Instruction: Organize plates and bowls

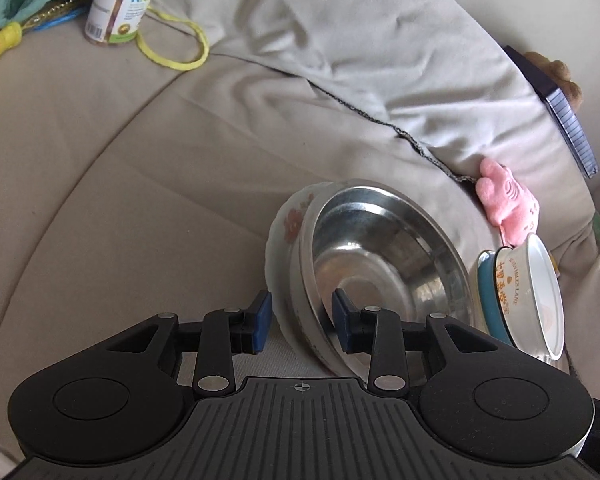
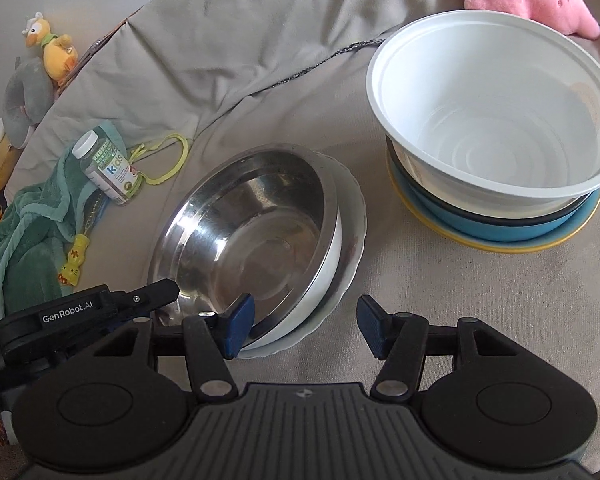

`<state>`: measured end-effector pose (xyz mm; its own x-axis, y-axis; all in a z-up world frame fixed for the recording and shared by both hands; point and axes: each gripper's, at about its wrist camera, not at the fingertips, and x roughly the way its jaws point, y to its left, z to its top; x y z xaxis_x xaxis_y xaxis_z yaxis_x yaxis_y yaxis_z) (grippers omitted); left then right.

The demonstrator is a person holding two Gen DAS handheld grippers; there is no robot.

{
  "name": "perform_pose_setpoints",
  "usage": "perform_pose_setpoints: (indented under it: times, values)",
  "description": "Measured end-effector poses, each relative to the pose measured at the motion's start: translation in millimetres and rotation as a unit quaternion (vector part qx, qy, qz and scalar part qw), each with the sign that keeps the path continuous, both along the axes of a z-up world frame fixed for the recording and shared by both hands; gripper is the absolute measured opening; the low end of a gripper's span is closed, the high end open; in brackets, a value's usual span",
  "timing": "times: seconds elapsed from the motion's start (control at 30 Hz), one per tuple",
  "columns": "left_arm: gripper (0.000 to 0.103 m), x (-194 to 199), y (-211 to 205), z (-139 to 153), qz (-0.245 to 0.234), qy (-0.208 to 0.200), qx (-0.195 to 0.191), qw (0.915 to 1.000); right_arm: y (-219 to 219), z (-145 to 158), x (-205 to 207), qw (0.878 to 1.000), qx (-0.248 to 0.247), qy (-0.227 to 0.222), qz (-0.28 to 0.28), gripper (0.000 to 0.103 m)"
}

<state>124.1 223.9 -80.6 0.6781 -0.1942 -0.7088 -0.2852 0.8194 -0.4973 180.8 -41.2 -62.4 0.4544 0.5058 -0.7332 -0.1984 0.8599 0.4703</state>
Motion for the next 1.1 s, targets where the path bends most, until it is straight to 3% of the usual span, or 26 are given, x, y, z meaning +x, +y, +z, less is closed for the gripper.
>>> perform_pose_setpoints:
  times: [0.3,0.6,0.8,0.93,1.1]
  values:
    - [0.036,0.4,-10.7,4.6,-0.007,0.003,0.041,0.9991,-1.1,-0.7,-3.4,1.000,0.008,-0.002,0.006,0.057]
    - [0.038,5.1,-16.2,-4.0,-0.023,0.008,0.037,0.9990,12.0,-8.5,2.8,0.999,0.020,0.020,0.015,0.060]
    - [0.044,6.3,-5.7,-11.3,-0.023,0.009,0.007,0.9997,20.2,-22.3,13.1,0.999,0.025,0.043,0.012,0.063]
    - [0.046,7.6,3.2,-21.8,-0.020,0.011,-0.033,0.9992,24.9,-29.7,18.4,0.998,0.030,0.061,0.013,0.060]
    - [0.044,13.5,1.3,-24.0,-0.029,0.012,-0.025,0.9992,26.2,-28.2,18.2,0.998,0.026,0.055,0.012,0.059]
